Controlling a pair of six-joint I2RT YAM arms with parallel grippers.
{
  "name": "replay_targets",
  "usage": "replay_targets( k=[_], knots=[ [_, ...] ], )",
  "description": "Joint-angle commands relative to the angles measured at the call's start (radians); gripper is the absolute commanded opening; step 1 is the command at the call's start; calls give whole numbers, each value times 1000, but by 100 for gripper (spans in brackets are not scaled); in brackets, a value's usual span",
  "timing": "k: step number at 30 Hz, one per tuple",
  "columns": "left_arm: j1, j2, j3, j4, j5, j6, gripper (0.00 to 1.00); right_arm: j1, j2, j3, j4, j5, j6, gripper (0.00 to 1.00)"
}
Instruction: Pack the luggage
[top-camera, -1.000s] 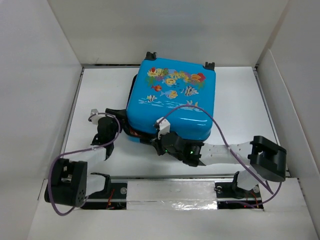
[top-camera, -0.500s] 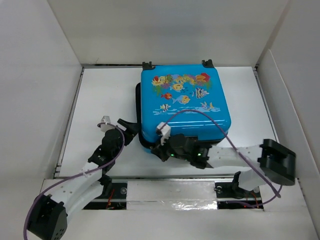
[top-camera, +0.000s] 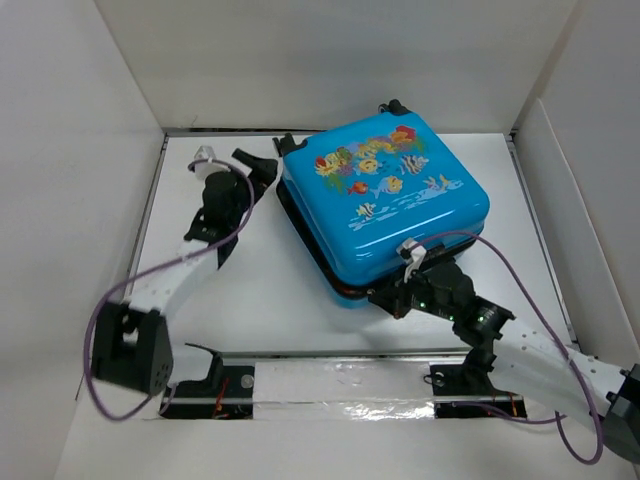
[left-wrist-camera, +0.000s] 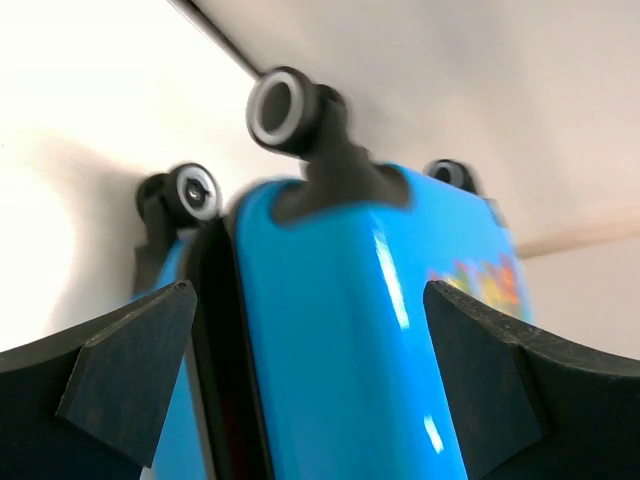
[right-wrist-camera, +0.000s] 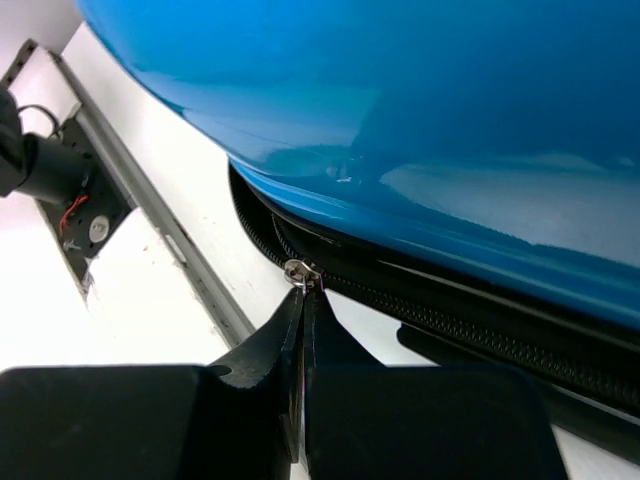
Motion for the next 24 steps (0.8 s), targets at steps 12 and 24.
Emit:
replay_targets(
  k=[12, 24],
  knots=[
    [-81, -277, -416, 164, 52, 24, 12, 7, 10, 33, 10, 55, -38, 0],
    [-505, -68, -429, 278, 206, 125, 2, 19, 85, 104, -30, 38, -54, 0]
  ],
)
